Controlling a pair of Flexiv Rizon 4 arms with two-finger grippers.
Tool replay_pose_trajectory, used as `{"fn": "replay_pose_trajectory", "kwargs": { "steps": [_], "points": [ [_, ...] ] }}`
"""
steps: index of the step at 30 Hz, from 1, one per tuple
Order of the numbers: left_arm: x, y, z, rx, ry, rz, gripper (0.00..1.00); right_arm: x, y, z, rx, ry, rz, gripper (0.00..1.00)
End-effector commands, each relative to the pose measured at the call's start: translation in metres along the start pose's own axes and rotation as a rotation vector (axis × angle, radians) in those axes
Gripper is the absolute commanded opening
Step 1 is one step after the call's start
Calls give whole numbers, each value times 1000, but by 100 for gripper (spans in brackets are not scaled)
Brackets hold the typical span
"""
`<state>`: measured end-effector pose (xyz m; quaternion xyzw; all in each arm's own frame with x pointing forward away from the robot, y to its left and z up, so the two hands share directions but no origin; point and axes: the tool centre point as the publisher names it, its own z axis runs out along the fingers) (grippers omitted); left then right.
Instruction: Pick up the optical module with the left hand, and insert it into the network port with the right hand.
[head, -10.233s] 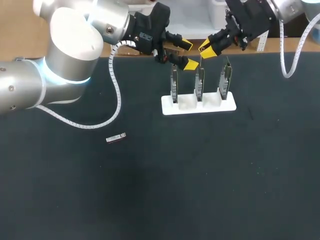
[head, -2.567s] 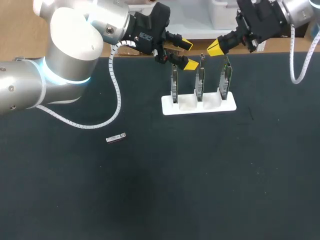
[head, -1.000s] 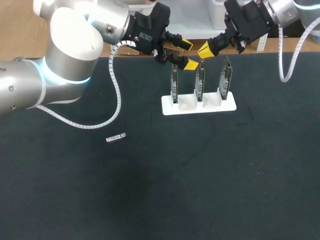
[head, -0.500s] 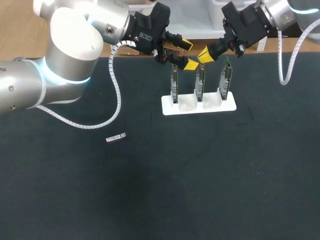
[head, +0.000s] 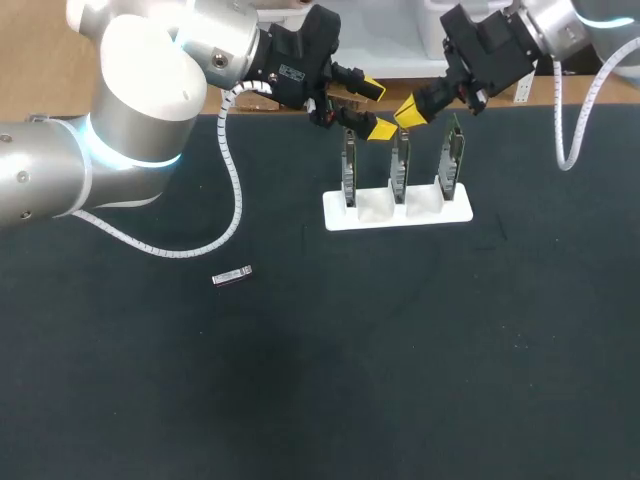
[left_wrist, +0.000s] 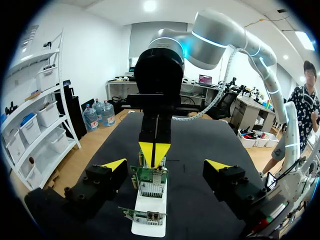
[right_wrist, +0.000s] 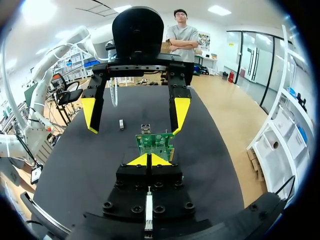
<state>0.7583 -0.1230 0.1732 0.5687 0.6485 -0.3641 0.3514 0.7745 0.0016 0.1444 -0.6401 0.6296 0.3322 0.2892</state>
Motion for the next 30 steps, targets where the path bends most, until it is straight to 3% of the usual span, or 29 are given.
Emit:
{"fn": "replay_pose_trajectory", "kwargs": {
  "steps": [1, 17, 30],
  "points": [
    [-2, 2, 1, 4, 8, -3, 100, 5, 1, 3, 0, 3, 3, 0],
    [-2, 2, 1, 4, 8, -3, 100, 11, 4, 4, -10, 7, 22, 0],
    [-2, 2, 1, 4, 8, -3, 100, -19, 1, -16, 8, -90, 8, 0]
  ]
}}
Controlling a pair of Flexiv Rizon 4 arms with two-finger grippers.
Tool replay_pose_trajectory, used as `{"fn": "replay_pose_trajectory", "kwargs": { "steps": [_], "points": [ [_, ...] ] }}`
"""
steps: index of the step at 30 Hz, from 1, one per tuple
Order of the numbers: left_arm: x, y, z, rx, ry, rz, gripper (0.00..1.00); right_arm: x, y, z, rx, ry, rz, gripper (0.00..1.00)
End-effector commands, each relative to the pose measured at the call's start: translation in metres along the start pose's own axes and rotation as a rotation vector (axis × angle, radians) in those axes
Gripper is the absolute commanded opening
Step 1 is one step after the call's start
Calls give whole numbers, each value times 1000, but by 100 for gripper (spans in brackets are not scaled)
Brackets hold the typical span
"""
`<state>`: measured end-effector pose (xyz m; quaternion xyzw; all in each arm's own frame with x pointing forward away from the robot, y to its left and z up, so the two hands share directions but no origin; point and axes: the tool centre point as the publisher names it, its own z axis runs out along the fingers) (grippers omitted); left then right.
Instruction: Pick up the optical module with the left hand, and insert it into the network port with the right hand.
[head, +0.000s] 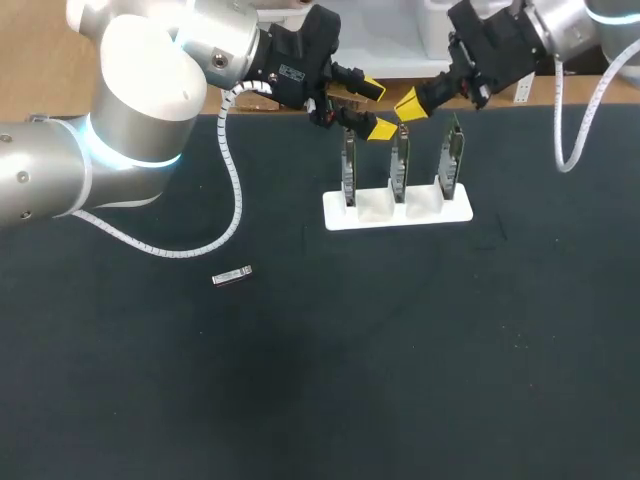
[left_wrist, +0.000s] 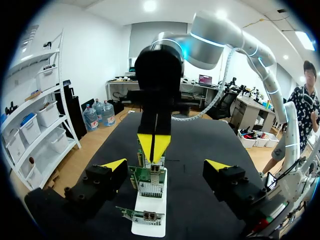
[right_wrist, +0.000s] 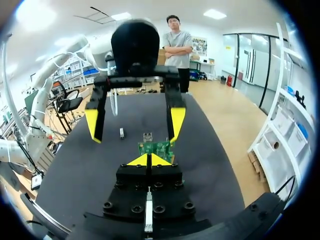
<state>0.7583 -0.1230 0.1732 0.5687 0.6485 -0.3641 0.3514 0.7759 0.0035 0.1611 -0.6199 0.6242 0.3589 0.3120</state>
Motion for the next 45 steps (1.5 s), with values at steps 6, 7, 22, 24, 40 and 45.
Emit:
{"fn": "replay_pose_trajectory", "kwargs": {
  "steps": [6, 7, 22, 24, 40, 45],
  "points": [
    [-2, 2, 1, 4, 8, -3, 100, -9, 1, -30, 8, -29, -12, 0],
    [-2, 2, 1, 4, 8, -3, 100, -7, 0, -35, 12, -27, -15, 0],
    [-2, 2, 1, 4, 8, -3, 100, 28, 3, -91, 48, 12, 53, 0],
    [-2, 2, 1, 4, 8, -3, 100, 30, 5, -95, 34, 15, 56, 0],
    [-2, 2, 1, 4, 8, -3, 100, 52, 19, -106, -26, 48, 96, 0],
    [-2, 2, 1, 4, 8, -3, 100, 54, 18, -103, -45, 64, 92, 0]
  ]
}}
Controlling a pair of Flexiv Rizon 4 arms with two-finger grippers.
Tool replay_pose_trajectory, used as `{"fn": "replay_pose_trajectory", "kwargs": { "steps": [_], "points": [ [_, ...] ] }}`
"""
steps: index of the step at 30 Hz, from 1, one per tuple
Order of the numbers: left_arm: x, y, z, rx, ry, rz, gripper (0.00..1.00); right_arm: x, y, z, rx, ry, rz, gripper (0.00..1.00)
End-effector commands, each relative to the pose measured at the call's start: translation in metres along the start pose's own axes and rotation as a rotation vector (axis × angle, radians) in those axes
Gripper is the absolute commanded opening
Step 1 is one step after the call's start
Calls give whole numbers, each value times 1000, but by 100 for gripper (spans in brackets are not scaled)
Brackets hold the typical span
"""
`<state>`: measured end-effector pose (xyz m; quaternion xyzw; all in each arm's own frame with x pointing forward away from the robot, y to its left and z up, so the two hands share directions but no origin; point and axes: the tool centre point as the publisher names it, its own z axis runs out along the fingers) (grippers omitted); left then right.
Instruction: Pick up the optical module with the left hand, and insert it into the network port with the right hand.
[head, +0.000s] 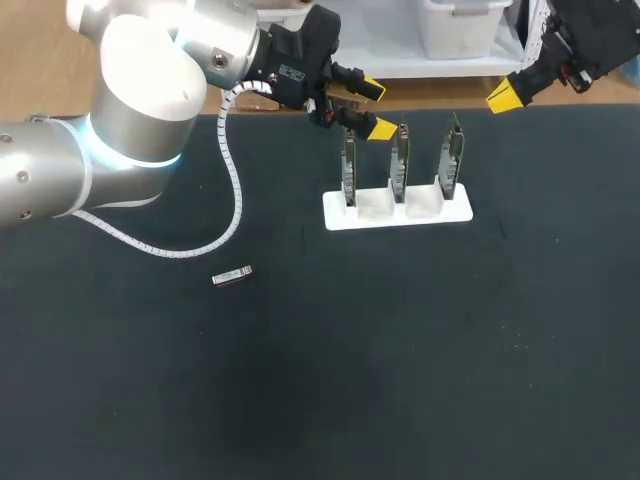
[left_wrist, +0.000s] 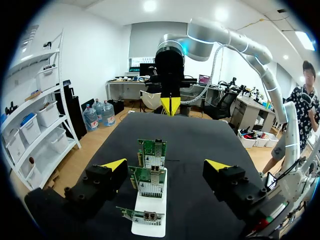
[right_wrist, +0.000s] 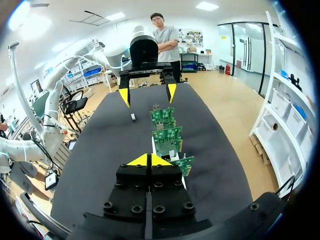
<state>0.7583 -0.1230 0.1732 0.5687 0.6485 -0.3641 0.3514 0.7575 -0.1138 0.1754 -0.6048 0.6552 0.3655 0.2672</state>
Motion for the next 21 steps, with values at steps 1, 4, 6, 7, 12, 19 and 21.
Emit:
{"fn": "replay_pose_trajectory", "kwargs": {
  "steps": [1, 4, 6, 7, 12, 19, 21],
  "points": [
    [-2, 2, 1, 4, 8, -3, 100, 1, -5, 2, -14, 12, -3, 0],
    [-2, 2, 1, 4, 8, -3, 100, 3, -6, 3, -13, 27, -6, 0],
    [-2, 2, 1, 4, 8, -3, 100, 5, -8, 3, -12, 29, -5, 0],
    [-2, 2, 1, 4, 8, -3, 100, 5, -9, 3, -11, 30, -4, 0],
    [-2, 2, 1, 4, 8, -3, 100, 6, -13, 4, 0, 36, -4, 0],
    [-2, 2, 1, 4, 8, -3, 100, 5, -14, 7, 0, 31, -1, 0],
    [-2, 2, 1, 4, 8, -3, 100, 5, -14, 8, 2, 32, -10, 0]
  ]
}}
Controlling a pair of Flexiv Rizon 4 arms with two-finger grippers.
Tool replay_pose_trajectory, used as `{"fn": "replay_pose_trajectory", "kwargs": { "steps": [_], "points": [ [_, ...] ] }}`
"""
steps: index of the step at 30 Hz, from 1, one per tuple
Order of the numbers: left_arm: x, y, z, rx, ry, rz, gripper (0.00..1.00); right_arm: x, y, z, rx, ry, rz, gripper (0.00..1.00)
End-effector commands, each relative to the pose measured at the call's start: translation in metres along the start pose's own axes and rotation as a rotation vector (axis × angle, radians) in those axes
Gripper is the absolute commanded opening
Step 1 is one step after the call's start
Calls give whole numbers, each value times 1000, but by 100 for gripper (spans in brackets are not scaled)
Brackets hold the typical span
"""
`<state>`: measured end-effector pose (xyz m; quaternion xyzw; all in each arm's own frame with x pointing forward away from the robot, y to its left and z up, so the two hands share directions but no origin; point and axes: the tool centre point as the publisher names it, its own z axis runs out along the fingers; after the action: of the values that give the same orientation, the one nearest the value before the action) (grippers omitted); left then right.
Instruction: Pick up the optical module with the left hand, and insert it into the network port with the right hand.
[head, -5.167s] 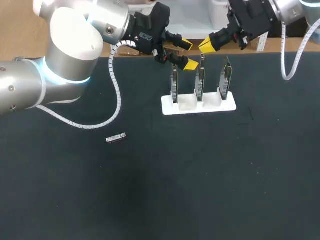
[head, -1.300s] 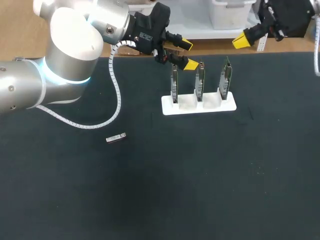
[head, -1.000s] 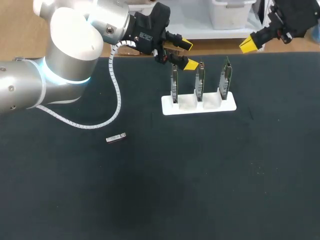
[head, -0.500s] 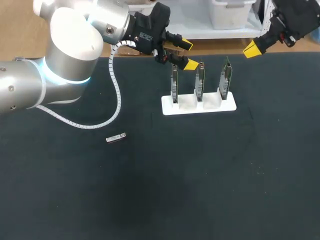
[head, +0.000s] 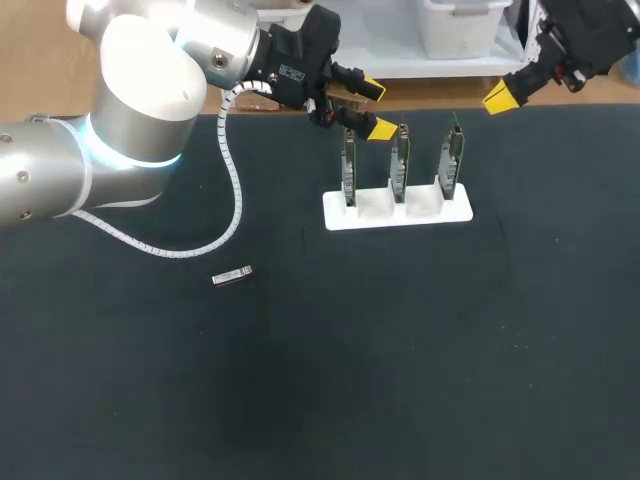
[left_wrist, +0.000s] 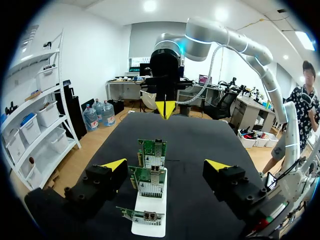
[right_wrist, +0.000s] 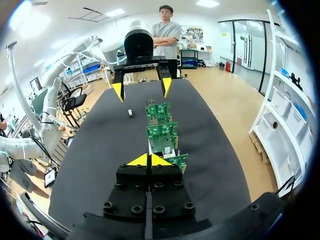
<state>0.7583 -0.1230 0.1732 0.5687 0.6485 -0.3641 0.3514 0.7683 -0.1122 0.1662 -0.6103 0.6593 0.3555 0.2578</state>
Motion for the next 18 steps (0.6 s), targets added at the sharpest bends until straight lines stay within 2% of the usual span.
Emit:
{"fn": "replay_pose_trajectory", "kwargs": {
  "steps": [1, 11, 12, 13, 14, 18],
  "points": [
    [-2, 2, 1, 4, 8, -3, 100, -1, -1, 3, -1, 1, -9, 0],
    [-2, 2, 1, 4, 8, -3, 100, -1, 0, 5, 0, 0, -4, 0],
    [-2, 2, 1, 4, 8, -3, 100, -1, 1, 5, 34, 14, -18, 4],
    [-2, 2, 1, 4, 8, -3, 100, 0, 0, 6, 43, 12, 6, 45],
    [-2, 2, 1, 4, 8, -3, 100, 0, 0, 6, 43, 12, 6, 100],
    [-2, 2, 1, 4, 8, -3, 100, 0, 0, 6, 43, 12, 6, 100]
  ]
}}
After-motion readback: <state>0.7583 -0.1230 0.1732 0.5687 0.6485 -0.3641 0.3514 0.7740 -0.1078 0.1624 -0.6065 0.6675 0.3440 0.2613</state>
